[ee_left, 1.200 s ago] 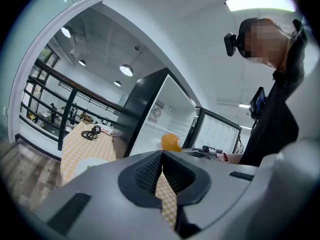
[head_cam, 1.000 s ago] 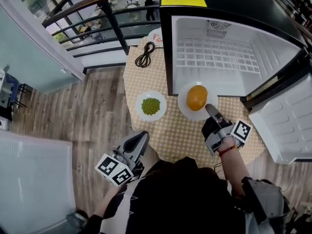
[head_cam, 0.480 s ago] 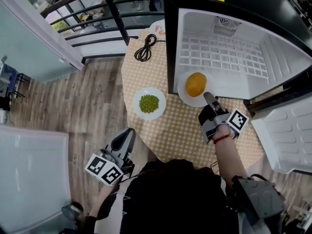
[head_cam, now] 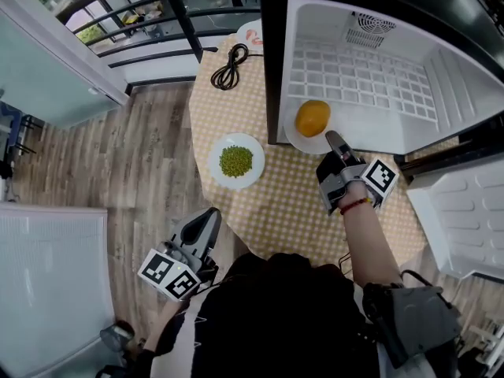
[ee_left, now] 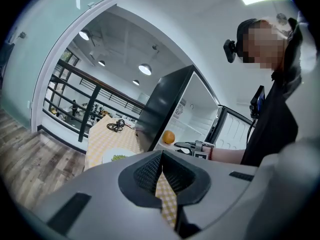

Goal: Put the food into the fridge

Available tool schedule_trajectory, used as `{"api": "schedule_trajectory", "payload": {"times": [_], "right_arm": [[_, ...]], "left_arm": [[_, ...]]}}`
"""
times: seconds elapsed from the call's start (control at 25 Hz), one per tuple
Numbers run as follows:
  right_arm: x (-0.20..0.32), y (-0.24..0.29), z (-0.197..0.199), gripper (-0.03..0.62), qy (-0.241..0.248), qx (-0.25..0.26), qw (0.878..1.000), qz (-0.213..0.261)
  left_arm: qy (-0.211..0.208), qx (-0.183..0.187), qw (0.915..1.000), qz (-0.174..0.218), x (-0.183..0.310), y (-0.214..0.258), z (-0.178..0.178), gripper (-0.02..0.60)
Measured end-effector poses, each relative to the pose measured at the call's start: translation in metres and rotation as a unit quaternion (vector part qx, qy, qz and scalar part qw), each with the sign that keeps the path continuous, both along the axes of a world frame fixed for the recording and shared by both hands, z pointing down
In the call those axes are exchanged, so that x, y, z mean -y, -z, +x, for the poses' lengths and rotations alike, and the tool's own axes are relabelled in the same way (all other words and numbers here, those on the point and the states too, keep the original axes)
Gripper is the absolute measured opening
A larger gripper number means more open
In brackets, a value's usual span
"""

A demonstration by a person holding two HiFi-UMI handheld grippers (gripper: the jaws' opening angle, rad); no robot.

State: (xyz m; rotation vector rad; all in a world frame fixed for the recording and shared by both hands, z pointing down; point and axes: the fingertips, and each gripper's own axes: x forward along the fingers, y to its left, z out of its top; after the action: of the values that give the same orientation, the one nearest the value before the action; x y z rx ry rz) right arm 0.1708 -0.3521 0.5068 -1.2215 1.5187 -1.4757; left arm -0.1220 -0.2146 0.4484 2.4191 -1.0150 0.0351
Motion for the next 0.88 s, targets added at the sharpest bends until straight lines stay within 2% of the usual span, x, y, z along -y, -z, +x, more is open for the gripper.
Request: {"api": "schedule_trajectory", "payload": {"times": [0.32, 0.88], "right_arm": [[0.024, 0.003, 0.005, 0.038, 0.024, -0.055, 0.998, -0.015], [0.052, -0.004, 0.013, 0.038, 0.043, -0.069, 0.996, -0.030]], "left_arm": [[0.006, -0.003, 1.0000, -0.004, -0.003, -0.003, -0.003, 0.012], [0.030, -0.001, 0.9995, -0.009, -0.007, -0.006, -0.018, 0.012]]}}
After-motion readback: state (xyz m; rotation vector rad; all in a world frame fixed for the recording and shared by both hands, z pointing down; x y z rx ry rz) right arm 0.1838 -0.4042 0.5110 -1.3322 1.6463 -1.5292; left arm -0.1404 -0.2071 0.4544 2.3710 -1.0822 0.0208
